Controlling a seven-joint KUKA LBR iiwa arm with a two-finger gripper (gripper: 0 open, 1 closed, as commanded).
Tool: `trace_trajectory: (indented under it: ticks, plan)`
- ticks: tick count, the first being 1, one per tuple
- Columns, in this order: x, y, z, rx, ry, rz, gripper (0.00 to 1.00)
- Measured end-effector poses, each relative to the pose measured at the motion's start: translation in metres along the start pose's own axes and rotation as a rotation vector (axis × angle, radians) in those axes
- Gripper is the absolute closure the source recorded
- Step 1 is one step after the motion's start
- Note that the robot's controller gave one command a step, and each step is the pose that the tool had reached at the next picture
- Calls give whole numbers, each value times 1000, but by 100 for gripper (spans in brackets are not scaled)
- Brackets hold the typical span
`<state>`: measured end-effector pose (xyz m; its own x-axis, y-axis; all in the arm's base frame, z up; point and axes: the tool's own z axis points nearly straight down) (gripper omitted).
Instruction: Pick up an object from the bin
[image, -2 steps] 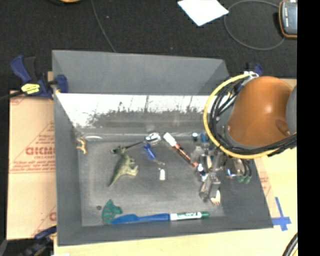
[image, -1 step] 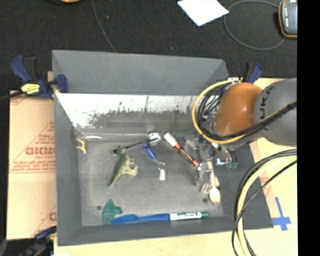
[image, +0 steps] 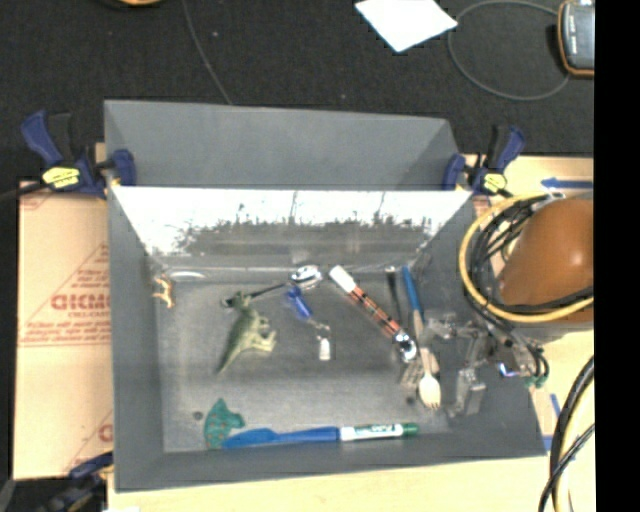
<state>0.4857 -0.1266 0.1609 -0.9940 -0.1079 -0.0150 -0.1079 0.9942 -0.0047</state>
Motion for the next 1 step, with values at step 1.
trace_trajectory:
  ticks: [1]
  plan:
    - [-126,35,63,-4,1,164,0]
